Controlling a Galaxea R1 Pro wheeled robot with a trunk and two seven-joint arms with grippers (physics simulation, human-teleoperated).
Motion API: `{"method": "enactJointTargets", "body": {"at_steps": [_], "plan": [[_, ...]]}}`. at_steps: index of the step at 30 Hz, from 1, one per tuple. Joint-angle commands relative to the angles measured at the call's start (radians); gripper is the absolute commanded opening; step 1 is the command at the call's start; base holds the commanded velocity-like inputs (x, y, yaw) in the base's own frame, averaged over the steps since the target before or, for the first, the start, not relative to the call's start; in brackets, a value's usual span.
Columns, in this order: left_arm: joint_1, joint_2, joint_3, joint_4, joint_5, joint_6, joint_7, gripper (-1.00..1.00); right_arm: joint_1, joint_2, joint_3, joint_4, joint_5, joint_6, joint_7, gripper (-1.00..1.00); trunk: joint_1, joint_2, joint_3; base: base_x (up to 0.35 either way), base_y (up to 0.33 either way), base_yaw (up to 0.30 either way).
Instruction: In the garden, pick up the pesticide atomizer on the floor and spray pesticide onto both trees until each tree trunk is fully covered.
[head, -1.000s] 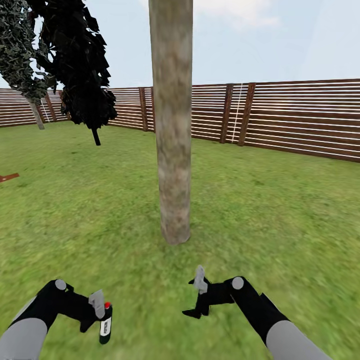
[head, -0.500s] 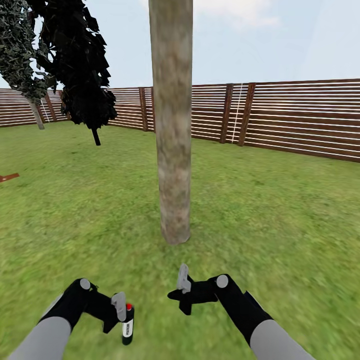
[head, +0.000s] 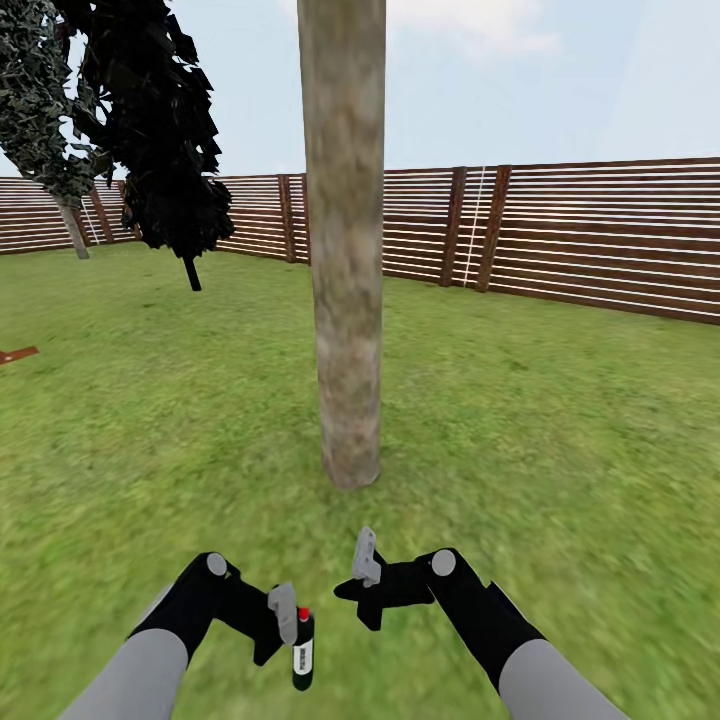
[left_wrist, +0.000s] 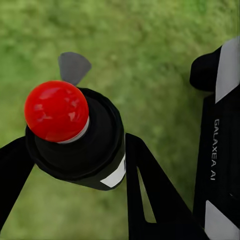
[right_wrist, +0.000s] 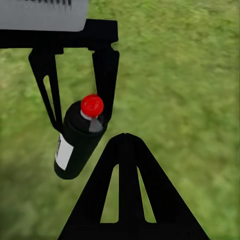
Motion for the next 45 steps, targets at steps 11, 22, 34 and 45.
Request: {"method": "enactJointTargets", "body": {"at_steps": [11,22,34,45], "plan": [[-0.002,-0.022,0.011,-0.001,-0.006,-0.076,-0.002,-1.0,0.0,-0.001,-0.001,0.0,0.01,-0.008,0.001,-1.0,0.0,0.0,-0.001,0.0,0.0,0.0],[-0.009,-0.024,0.013,0.0,0.009,-0.079,0.006,-1.0,0.0,-0.001,-0.001,0.001,0.01,-0.008,0.001,-1.0,0.0,0.0,-0.001,0.0,0.0,0.0],[-0.007,-0.029,0.013,0.008,0.041,-0.088,0.035,-1.0,0.0,-0.001,-0.001,0.002,0.012,-0.008,0.0,-1.0,0.0,0.0,-0.001,0.0,0.0,0.0],[-0.007,-0.036,0.013,0.014,0.043,-0.089,0.035,-1.0,0.0,-0.001,-0.001,0.002,0.012,-0.008,0.0,-1.0,0.0,0.0,-0.001,0.0,0.0,0.0]]}}
